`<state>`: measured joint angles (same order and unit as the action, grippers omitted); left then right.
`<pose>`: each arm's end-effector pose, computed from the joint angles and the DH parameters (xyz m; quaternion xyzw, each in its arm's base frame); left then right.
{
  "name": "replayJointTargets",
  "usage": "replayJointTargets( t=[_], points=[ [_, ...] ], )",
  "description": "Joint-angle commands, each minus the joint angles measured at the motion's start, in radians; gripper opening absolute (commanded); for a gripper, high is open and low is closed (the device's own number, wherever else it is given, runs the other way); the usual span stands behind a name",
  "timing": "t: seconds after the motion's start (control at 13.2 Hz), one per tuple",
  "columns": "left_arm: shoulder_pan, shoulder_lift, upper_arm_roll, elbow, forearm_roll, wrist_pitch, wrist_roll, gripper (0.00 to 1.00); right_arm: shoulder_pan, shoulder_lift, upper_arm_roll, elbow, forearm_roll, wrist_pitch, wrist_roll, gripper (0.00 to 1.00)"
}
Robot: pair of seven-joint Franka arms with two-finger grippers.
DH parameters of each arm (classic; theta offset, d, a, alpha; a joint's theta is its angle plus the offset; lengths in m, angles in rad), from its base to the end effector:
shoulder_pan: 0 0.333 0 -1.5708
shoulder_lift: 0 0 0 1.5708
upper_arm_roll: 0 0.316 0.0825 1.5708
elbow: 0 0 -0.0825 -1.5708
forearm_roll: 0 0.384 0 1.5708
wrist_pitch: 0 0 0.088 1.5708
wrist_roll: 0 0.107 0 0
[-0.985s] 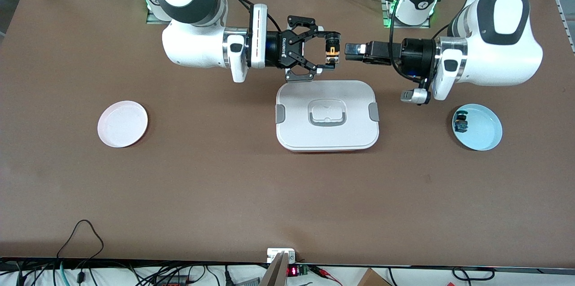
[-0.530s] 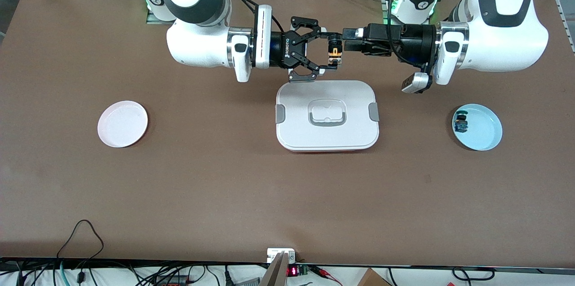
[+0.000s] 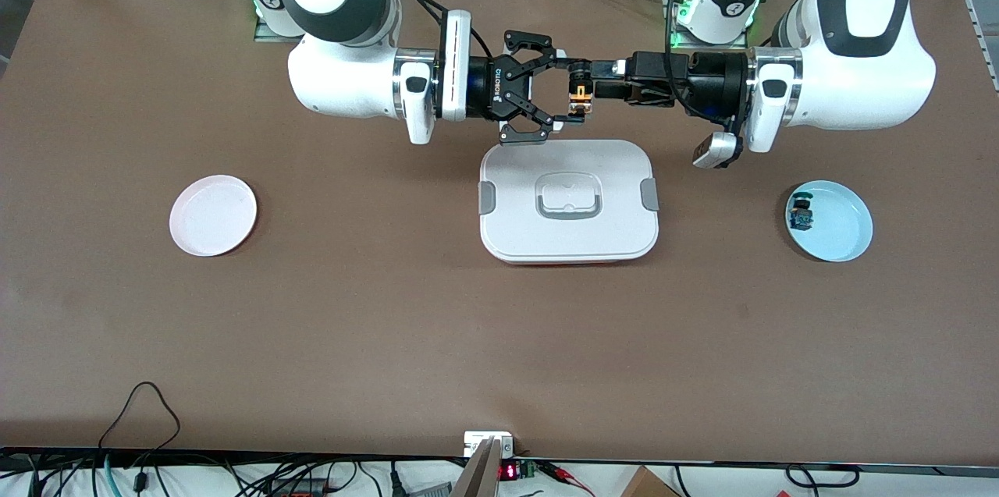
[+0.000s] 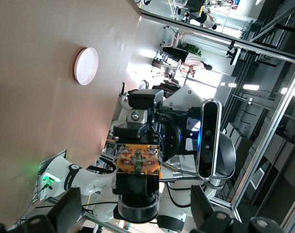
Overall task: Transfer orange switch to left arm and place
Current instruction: 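Carry the switch above the box toward the approaching left gripper, then grasp the switch with the left gripper and open the right gripper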
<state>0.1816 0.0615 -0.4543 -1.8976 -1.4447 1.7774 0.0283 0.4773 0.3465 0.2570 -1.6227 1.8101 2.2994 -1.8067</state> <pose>0.5400 -0.2344 0.5292 0.7590 0.0783 -0.1459 0.6297 0.5197 0.4650 0.4894 -0.5764 -0.4247 -0.4324 0.5481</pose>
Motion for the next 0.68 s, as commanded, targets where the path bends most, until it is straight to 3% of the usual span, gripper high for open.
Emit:
replayJointTargets(
  t=[0.0, 0.3, 0.45, 0.61],
  points=[
    [0.009, 0.001, -0.024, 0.000, -0.006, 0.040, 0.025, 0.86, 0.004, -0.003, -0.002, 0.000, 0.029, 0.011, -0.028, 0.00],
    [0.009, 0.008, -0.044, 0.003, -0.006, 0.071, 0.027, 0.62, 0.003, -0.003, -0.002, 0.000, 0.028, 0.011, -0.029, 0.00],
    [0.016, 0.009, -0.044, 0.003, -0.006, 0.071, 0.047, 0.43, 0.003, -0.003, -0.002, 0.000, 0.026, 0.011, -0.029, 0.00],
    [0.021, 0.008, -0.044, 0.003, -0.006, 0.068, 0.065, 0.13, 0.003, -0.003, -0.002, 0.000, 0.025, 0.011, -0.033, 0.00]
  ],
)
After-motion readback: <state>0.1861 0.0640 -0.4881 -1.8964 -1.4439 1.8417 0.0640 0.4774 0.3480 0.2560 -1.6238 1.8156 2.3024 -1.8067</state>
